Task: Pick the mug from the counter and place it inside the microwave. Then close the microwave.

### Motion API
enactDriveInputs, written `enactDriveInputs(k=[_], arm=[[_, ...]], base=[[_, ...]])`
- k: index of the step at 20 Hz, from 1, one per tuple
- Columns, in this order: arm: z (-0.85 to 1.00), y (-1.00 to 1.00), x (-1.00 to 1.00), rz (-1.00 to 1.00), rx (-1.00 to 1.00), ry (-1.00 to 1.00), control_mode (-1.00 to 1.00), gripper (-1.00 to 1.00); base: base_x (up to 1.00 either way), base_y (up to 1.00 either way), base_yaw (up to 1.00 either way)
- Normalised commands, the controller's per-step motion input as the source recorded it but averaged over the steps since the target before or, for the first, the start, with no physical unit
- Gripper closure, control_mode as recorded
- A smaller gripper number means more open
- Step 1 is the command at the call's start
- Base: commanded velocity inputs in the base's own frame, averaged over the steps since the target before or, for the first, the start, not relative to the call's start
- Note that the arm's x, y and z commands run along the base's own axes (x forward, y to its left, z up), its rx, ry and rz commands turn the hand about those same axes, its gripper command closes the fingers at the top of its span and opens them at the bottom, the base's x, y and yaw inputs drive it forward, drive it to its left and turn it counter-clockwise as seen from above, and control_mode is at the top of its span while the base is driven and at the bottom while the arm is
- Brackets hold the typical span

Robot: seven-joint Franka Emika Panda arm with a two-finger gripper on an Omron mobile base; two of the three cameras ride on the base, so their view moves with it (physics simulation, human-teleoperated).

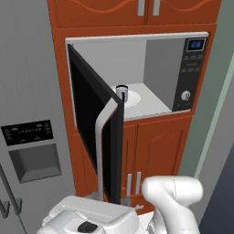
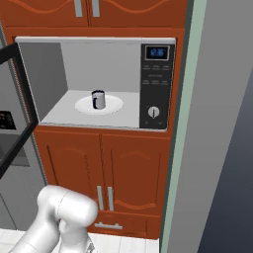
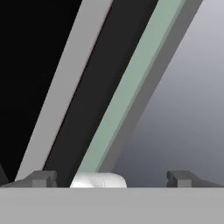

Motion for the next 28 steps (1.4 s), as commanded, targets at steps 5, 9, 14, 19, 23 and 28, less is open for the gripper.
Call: enactDriveInputs(k=[5,9,14,19,23,28], arm=[[-0.15,0.22,0.0,0.0,-0.01,0.01,-1.0,-1.0],[-0.24,0.1,0.06,0.0,-0.02,0.0,-1.0,-1.0],[-0.22,0.0,0.21,0.0,-0.02,0.0,-1.0,-1.0],[-0.1,0.09,0.22,0.0,-0.02,-0.03,-1.0,-1.0],[-0.11,0.13,0.25,-0.01,-0.02,-0.06,-1.0,-1.0],[-0.07,0.15,0.19,-0.01,-0.03,-0.04,-1.0,-1.0]], base=[[0.0,0.0,0.0],[0.0,0.0,0.0],[0.0,0.0,0.0],[0.0,0.0,0.0],[0.0,0.0,0.0],[0.0,0.0,0.0]])
